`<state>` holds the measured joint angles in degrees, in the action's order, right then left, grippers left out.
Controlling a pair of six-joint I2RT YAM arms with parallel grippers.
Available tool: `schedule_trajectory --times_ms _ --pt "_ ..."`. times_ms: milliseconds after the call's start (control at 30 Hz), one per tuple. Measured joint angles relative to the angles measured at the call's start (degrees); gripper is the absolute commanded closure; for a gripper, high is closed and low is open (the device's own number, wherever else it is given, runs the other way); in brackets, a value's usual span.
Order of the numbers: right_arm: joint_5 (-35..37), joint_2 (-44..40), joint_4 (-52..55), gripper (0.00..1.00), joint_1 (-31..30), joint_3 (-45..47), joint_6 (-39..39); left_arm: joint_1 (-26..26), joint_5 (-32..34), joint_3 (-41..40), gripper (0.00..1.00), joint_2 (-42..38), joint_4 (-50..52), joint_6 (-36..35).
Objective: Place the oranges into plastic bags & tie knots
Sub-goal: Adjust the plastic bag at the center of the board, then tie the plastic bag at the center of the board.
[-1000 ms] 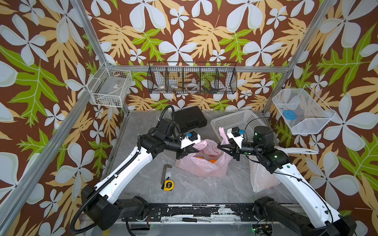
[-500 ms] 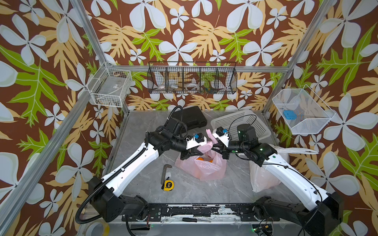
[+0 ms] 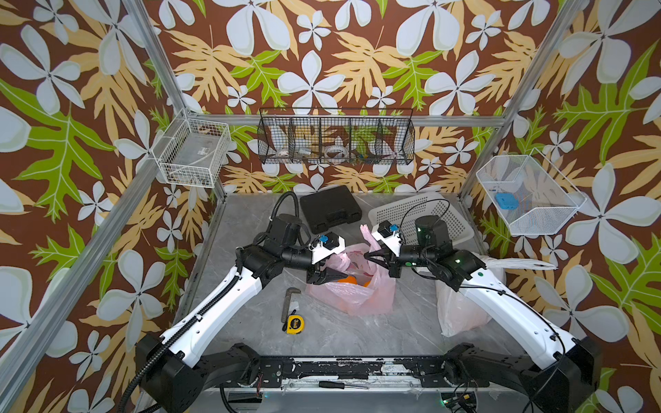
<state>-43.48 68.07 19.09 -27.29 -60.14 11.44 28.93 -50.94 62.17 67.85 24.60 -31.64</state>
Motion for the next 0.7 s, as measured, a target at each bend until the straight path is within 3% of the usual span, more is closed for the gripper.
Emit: schedule_trajectory --times_ms 200,433,700 --pt "0.1 0.6 0.8 1.00 0.0 -0.9 0.8 -3.1 -0.3 -5.8 0.43 -4.9 -4.8 3.4" --pt "1.9 1.1 2.2 1.00 -2.4 -2.2 1.6 -3.6 -1.7 -7.6 0.98 -5.9 -11.1 7.7" --pt "5.5 4.6 3.9 1.00 -6.1 -5.6 2.5 -0.1 -4.9 -1.8 1.00 -1.0 -9.7 6.8"
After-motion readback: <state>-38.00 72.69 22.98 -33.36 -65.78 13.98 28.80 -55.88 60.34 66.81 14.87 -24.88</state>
